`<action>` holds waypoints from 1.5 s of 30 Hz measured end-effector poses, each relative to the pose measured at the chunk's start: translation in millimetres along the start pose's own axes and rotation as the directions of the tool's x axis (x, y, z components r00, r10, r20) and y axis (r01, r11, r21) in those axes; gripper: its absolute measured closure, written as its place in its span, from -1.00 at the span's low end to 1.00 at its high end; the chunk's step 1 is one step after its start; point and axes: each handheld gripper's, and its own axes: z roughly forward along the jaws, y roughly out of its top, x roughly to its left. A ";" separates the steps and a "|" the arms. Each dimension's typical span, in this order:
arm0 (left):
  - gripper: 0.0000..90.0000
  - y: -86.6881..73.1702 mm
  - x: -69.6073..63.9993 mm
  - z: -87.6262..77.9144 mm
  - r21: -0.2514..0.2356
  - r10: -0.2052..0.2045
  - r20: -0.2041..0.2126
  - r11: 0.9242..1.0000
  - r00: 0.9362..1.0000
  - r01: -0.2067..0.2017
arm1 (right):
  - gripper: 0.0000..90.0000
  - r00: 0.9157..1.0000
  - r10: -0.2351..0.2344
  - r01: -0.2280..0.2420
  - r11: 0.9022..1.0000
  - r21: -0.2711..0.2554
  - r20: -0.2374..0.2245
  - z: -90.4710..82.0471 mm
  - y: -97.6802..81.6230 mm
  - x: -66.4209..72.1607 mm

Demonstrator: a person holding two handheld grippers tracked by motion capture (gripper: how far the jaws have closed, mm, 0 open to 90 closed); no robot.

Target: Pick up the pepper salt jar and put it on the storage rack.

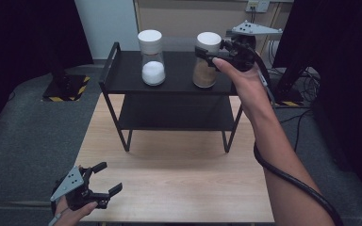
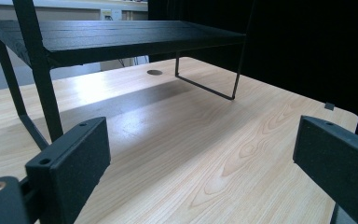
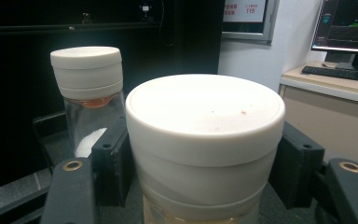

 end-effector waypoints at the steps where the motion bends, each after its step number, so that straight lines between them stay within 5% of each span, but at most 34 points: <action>1: -0.95 0.0 0.0 0.0 0.000 0.000 0.000 1.000 1.000 0.000 | -0.24 1.000 0.000 0.000 1.000 0.000 0.000 0.0 0.0 0.0; 9: -0.94 -0.1 0.1 -0.3 0.002 0.000 -0.001 1.000 1.000 0.000 | -0.29 1.000 -0.001 0.001 1.000 0.011 -0.001 0.5 2.0 -1.2; 20: -0.94 0.2 0.0 -1.6 -0.001 0.001 -0.002 1.000 1.000 -0.001 | -0.78 1.000 -0.012 0.011 0.998 0.055 0.015 -4.0 8.0 3.7; 28: -0.94 1.5 -1.6 -1.6 -0.004 0.003 0.000 1.000 1.000 -0.003 | -0.83 0.999 -0.045 0.043 0.997 0.068 0.024 -14.5 10.1 12.6; 45: -0.95 2.5 -2.9 -2.4 -0.007 0.008 -0.002 1.000 1.000 -0.008 | -0.89 0.999 -0.037 0.036 0.998 0.054 0.015 -49.6 -3.2 19.5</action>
